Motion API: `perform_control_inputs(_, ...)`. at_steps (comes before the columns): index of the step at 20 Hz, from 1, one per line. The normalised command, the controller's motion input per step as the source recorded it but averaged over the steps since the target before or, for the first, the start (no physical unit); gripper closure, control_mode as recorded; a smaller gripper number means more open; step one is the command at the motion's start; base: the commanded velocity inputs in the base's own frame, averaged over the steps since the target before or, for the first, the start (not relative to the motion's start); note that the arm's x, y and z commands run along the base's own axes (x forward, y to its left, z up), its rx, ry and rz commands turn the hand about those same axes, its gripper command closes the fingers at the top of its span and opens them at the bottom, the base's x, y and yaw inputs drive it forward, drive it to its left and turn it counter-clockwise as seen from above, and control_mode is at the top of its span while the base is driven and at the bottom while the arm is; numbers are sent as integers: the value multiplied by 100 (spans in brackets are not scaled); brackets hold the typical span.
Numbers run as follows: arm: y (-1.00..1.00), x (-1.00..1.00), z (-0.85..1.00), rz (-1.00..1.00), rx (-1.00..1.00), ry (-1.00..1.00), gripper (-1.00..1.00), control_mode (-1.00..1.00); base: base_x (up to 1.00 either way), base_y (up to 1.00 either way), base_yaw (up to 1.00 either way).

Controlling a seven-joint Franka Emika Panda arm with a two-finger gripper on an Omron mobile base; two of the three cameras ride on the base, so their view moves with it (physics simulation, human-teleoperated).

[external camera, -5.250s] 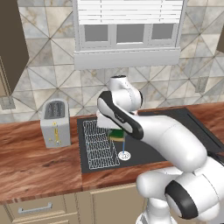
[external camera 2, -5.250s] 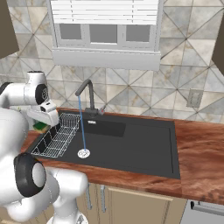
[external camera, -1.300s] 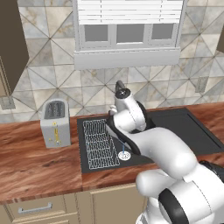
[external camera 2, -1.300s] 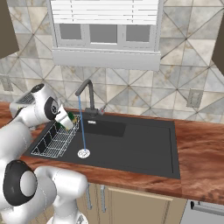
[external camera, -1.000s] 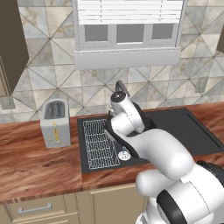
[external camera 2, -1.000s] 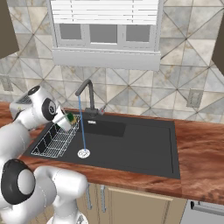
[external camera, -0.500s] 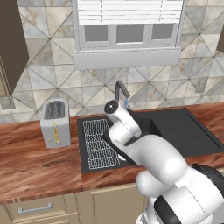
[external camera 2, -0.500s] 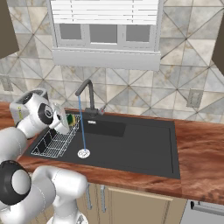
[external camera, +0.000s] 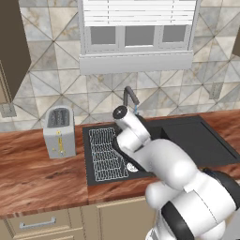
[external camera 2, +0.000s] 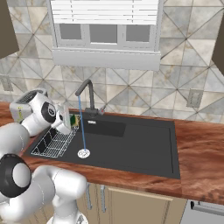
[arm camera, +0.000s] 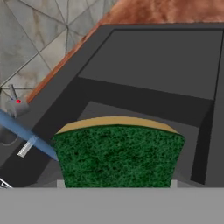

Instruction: Soak the sponge with water for a few seconds and then drop it inside the sink.

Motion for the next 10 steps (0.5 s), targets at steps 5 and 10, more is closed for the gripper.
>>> perform_control_inputs(5,-13,26,0,-5,4,15,100,-100,0,0,0)
perform_control_inputs(10,0,18,-8,-3,0,5,100,-100,0,0,0)
